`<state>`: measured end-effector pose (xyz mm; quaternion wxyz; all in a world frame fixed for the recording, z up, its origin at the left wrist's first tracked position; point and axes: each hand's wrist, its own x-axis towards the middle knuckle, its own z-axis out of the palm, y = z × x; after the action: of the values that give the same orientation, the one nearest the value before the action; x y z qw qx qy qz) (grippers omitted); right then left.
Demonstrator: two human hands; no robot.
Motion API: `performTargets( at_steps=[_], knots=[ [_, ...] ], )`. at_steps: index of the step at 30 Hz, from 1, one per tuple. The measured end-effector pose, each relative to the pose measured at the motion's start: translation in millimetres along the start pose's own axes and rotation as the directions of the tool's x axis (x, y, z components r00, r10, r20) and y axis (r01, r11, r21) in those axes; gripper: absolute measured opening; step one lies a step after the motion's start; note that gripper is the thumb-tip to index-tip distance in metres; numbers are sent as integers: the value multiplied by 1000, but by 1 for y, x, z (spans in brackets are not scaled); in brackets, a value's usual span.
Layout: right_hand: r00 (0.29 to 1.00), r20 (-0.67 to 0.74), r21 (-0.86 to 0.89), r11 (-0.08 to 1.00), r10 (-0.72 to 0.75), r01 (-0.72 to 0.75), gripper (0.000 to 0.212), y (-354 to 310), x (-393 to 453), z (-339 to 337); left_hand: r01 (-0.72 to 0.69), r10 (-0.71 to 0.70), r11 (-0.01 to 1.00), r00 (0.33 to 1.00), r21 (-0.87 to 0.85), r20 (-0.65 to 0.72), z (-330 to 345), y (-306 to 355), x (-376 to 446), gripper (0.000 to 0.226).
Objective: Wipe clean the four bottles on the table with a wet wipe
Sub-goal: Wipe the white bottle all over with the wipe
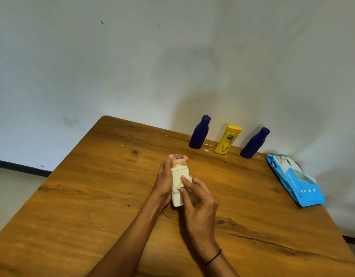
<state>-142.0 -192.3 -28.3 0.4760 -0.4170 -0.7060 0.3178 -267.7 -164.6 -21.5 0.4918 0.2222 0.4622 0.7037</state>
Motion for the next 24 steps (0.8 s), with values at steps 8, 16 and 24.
performTargets(
  at_steps=[8,16,24],
  knots=[
    [987,-130,148,986,91,-71,33,-9,24,16,-13,10,999,997,44,83,1,0,-1,39],
    [942,79,294,896,325,-333,13,-2,33,10,-101,95,989,994,109,57,-4,-1,3,38],
    [933,198,172,927,300,-334,38,11,18,9,-128,125,988,991,84,40,-2,-7,5,43]
  ],
)
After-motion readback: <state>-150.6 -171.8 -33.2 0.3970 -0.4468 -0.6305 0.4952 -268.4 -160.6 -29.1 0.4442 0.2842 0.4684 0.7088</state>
